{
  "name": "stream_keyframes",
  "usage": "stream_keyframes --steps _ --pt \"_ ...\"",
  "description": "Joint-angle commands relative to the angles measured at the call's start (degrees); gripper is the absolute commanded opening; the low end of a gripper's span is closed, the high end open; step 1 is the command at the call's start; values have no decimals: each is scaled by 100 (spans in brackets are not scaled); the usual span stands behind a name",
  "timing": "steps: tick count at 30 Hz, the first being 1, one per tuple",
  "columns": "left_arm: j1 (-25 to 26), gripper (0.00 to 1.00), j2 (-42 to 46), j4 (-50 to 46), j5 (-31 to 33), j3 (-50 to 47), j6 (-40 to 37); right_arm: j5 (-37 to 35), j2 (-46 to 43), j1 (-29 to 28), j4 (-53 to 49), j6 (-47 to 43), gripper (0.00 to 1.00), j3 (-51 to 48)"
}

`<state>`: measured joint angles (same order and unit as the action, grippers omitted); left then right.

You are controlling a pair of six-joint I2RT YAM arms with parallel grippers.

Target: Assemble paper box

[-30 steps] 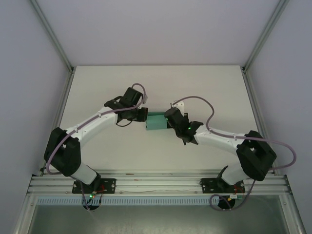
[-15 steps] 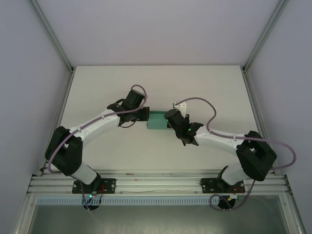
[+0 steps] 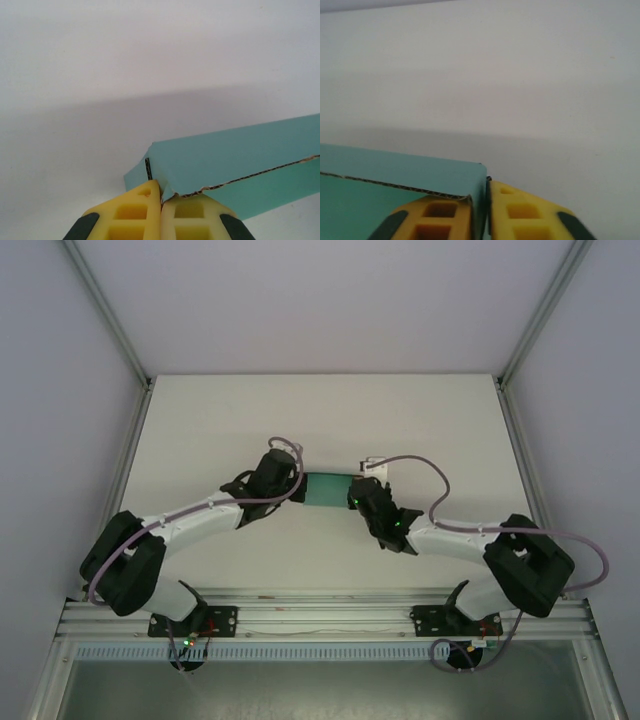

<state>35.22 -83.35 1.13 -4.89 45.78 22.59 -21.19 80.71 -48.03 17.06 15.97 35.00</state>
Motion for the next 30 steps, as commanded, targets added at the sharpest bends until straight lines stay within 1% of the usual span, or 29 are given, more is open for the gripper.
stream_keyframes --steps 1,3,4,7,9,11,14,16,18,21,22,24,25,27,28,29,30 --pt "90 0 -411 -833 -40 -510 -41 665 -177 -57 -701 -140 28 -55" --pt "91 0 -419 -816 -26 -489 -80 637 -416 -53 -925 -106 47 85" --pt "90 0 -419 -845 -33 -449 -102 703 -550 -25 -1037 -100 55 159" --pt "90 0 -410 -943 35 -379 -124 1018 -884 105 -1231 -64 68 350" --pt "89 0 -359 -914 6 -379 -165 1184 -1037 213 -1199 47 72 410" --pt "86 0 -286 -878 -29 -394 -193 1226 -1101 371 -1136 200 73 502" --pt "88 0 -222 -878 -48 -370 -288 1144 -963 688 -1223 537 72 735" --pt "90 0 -249 -959 -41 -275 -343 1213 -745 844 -1456 689 64 936" --pt "90 0 -256 -1024 -15 -182 -371 1254 -552 909 -1701 864 59 1058" --pt "87 0 -239 -1052 -20 -118 -451 1372 -326 952 -1652 889 55 931" --pt "88 7 -230 -1108 16 -71 -474 1391 -246 986 -1558 904 52 843" --pt "86 7 -216 -1242 -6 39 -568 1358 -121 1060 -1505 1096 45 729" --pt "90 10 -189 -1325 -47 117 -608 1427 -53 1080 -1505 1138 43 695" --pt "90 12 -119 -1510 -39 261 -676 1517 29 1075 -1513 1272 43 619" --pt "90 16 -58 -1571 -33 320 -719 1624 61 1073 -1460 1257 42 537" --pt "90 22 3 -1625 -52 380 -795 1655 83 1076 -1364 1303 42 440" --pt "91 32 65 -1687 -130 433 -848 1649 96 1072 -1233 1348 39 314"
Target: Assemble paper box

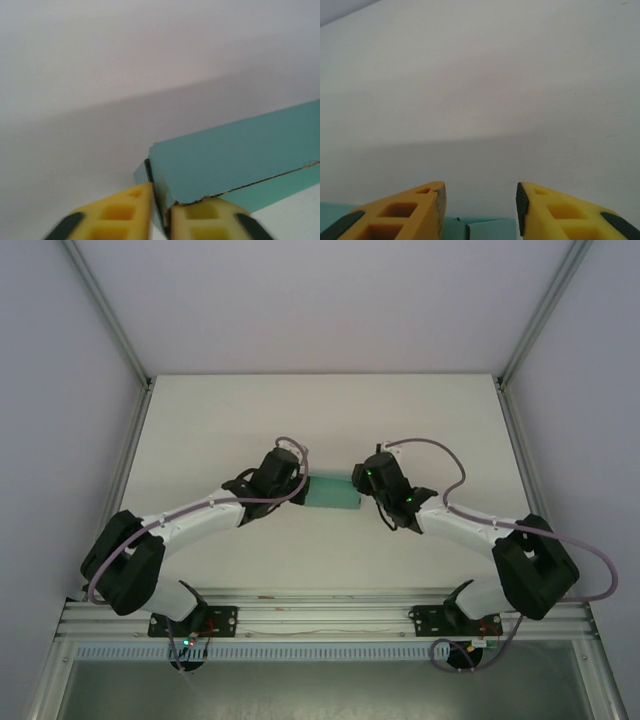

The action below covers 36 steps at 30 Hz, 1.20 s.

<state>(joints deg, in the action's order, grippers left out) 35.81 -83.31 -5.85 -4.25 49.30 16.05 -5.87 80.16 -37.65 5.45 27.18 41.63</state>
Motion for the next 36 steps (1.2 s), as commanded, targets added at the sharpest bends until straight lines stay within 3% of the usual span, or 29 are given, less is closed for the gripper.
stream_keyframes --steps 1,3,10,16,18,23,27,36 --pt "31 44 144 -1052 -338 138 -272 138 165 33 104 168 36 -477" --pt "31 49 310 -1224 -568 245 -337 147 186 36 218 188 36 -607" --pt "29 99 940 -1203 -836 313 117 163 232 28 325 228 37 -796" --pt "-206 100 519 -1157 -464 593 607 140 161 29 437 205 35 -964" --pt "-372 95 284 -869 -797 539 651 147 179 27 474 174 35 -989" --pt "-786 67 -137 -342 -1524 185 916 75 274 28 524 174 33 -982" --pt "-813 62 -172 587 -2050 -603 1045 121 363 30 817 238 31 -1222" --pt "-786 27 -748 3041 -2253 -2388 1049 785 1260 28 3868 -499 22 -2571"
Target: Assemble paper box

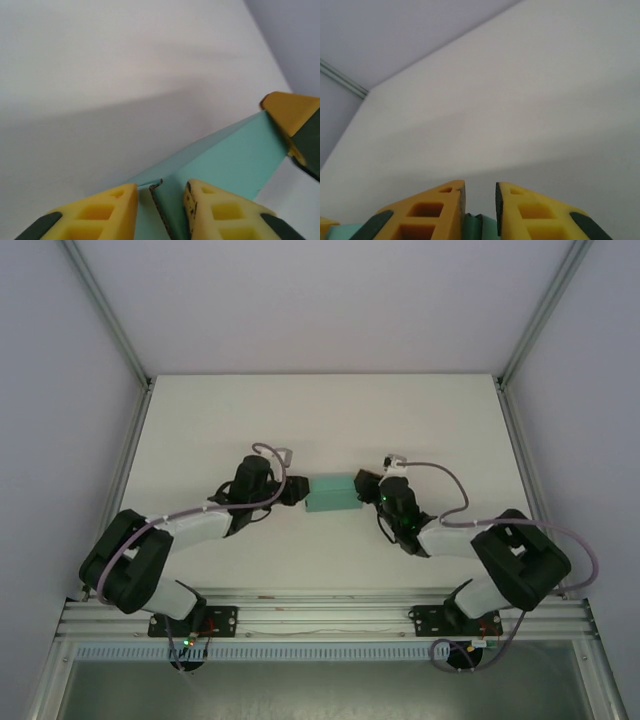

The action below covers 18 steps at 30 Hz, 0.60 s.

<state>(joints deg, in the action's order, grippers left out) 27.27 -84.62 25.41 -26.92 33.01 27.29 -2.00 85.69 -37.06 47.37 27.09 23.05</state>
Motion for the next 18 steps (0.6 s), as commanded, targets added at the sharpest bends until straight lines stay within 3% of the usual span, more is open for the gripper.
stream_keyframes --steps 1,4,8,9,12,15,16,18 --pt "66 26 -703 217 32 -898 -83 469 915 -30 94 -664 20 -838" --pt "77 13 -867 654 -16 -1024 -56 498 1453 -30 1131 -892 11 -1092" --pt "87 16 -607 425 124 -891 -115 739 1335 -32 1538 -883 16 -1055" --pt "89 17 -452 256 192 -813 -164 741 1055 -31 1043 -879 16 -880" --pt "102 35 70 -453 377 -454 -344 740 207 -39 -1064 -1110 19 -59" --pt "95 44 537 -1200 799 73 -387 504 -405 -39 -2021 -1146 22 443" --pt "95 58 613 -1538 990 316 -385 323 -593 -30 -2460 -1066 25 680" --pt "86 62 710 -2324 1283 926 -396 231 -860 -25 -3291 -1059 36 1224"
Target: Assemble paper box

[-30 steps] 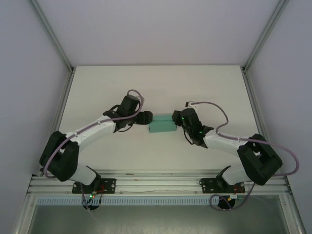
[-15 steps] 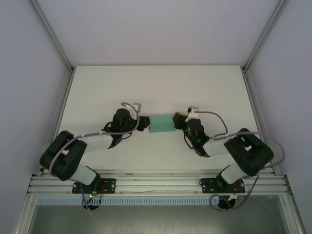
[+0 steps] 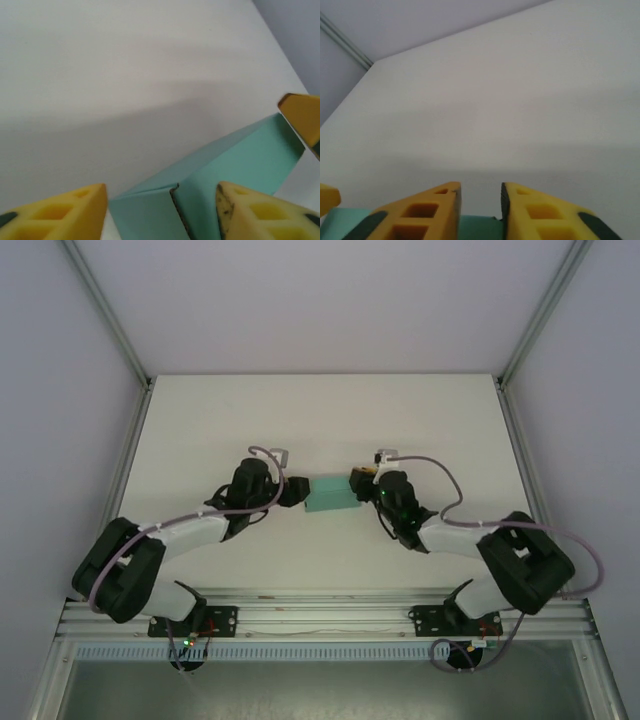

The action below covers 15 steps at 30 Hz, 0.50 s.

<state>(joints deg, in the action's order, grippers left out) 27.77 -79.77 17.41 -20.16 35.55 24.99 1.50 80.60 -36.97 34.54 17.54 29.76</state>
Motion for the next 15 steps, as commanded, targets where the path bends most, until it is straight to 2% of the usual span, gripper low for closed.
stream_keyframes --steps 1,2,3,4,5,7,10,12,15 --pt "27 65 255 -1812 667 931 -214 -48 -422 -31 -2369 -155 41 824" --pt "27 73 290 -2070 803 1157 -231 117 -469 -26 -2649 -269 49 1047" --pt "11 91 337 -2293 953 1358 -234 282 -502 -21 -2945 -436 61 1294" --pt "-18 100 377 -2506 1073 1520 -271 405 -526 -26 -3199 -632 69 1508" --pt "-55 100 411 -2695 1245 1662 -284 637 -536 -21 -3396 -1003 75 1674" --pt "-231 100 475 -2977 1498 1836 -294 1242 -512 -12 -3821 -2105 100 2000" --pt "-656 100 541 -3296 1743 1917 -272 2591 -395 -13 -4949 -4624 100 2443" --pt "-947 100 609 -3423 1855 1841 -245 3115 -184 -12 -5922 -6382 100 2822" --pt "-1272 100 795 -3429 2096 1567 -247 3057 332 -36 -6716 -7567 100 3434"
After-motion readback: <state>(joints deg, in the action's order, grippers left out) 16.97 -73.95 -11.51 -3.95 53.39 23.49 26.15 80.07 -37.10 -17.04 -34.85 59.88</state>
